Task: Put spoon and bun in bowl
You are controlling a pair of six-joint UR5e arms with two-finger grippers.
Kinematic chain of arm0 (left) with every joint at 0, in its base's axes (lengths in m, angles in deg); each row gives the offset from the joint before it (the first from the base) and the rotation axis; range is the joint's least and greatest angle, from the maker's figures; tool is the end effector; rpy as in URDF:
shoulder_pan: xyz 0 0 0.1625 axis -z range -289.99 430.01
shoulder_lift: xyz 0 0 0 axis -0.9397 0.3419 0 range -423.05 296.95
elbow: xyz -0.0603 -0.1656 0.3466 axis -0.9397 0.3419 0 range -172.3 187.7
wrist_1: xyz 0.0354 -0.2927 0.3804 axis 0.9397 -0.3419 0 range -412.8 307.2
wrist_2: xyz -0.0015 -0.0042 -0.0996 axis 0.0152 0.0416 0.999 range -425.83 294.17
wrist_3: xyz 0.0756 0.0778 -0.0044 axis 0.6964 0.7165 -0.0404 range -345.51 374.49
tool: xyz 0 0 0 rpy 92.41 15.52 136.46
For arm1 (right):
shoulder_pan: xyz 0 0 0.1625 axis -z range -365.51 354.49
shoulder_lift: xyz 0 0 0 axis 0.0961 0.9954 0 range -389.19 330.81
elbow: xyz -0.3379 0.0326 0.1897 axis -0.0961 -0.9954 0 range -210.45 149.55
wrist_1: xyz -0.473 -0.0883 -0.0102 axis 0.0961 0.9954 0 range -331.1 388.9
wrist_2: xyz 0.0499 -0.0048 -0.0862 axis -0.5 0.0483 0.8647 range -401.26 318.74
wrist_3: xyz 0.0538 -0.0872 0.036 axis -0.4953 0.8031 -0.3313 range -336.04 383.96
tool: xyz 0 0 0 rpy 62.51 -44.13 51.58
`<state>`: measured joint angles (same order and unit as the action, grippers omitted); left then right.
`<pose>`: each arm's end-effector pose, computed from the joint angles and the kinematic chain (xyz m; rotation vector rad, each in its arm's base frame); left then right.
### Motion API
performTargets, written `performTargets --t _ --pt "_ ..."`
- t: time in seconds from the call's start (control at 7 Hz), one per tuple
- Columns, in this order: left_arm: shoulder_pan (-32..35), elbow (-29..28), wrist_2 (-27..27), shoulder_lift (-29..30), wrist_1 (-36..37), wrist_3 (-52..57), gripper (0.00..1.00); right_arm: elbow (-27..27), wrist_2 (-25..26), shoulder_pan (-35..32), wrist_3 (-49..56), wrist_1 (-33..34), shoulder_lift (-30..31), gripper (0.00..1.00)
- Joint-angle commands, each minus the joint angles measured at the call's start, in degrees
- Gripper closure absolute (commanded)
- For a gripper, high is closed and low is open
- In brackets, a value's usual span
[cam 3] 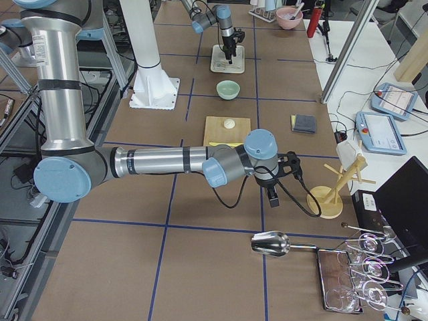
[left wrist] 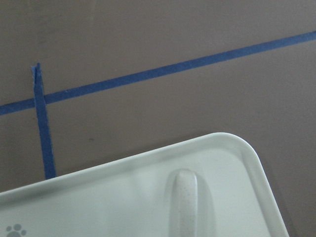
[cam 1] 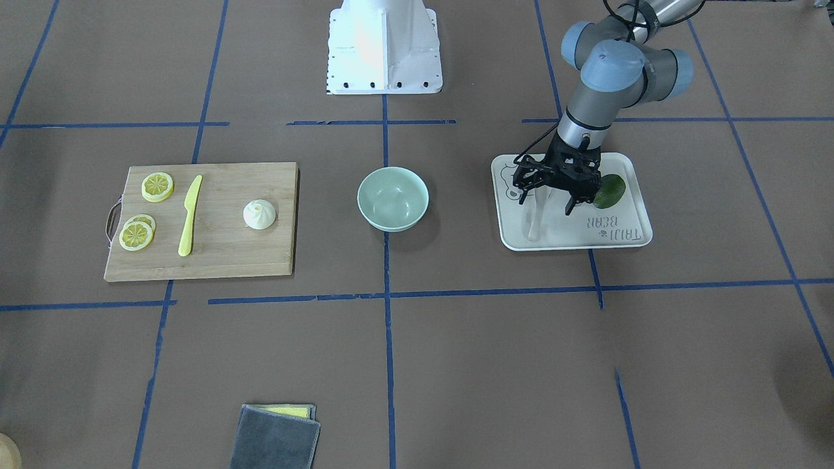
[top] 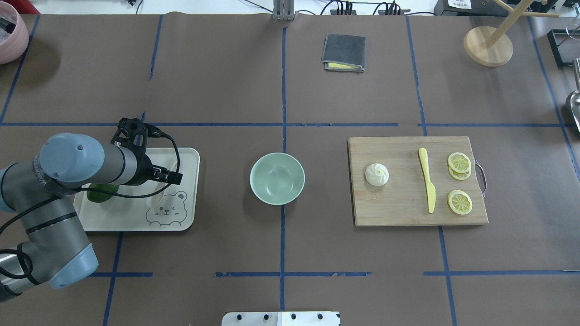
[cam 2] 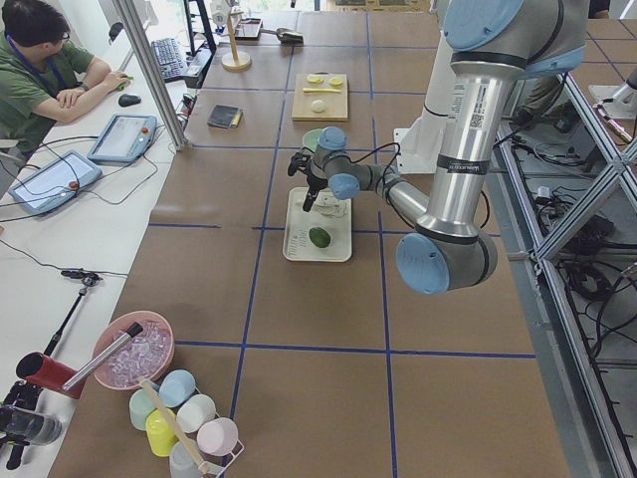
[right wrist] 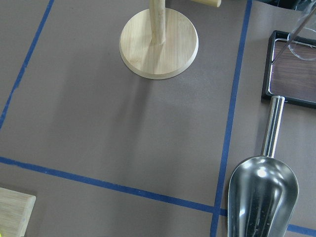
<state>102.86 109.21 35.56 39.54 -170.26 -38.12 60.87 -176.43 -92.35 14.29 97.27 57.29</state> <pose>0.4872 -0.4478 0.3413 0.3648 0.8406 0.1629 0.0227 -0.6102 0.5357 0.3478 -0.8171 -0.0759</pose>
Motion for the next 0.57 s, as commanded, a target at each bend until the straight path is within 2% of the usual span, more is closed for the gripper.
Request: performTargets --t 0.0,0.14,0.29,0.43 --pt "-0.7 -3.1 -0.1 2.2 0.0 0.0 0.09 0.0 0.1 0.0 0.0 0.0 0.0 0.0" --pt "-0.9 -3.6 0.0 2.6 -0.1 0.0 0.26 0.0 0.1 0.0 0.0 0.0 0.0 0.0" --pt "-0.9 -3.4 0.0 2.6 -0.1 -0.1 0.58 -0.1 0.1 0.0 0.0 0.0 0.0 0.0" --pt "-0.9 -3.1 0.0 2.4 0.0 0.2 0.95 0.0 0.1 0.0 0.0 0.0 0.0 0.0"
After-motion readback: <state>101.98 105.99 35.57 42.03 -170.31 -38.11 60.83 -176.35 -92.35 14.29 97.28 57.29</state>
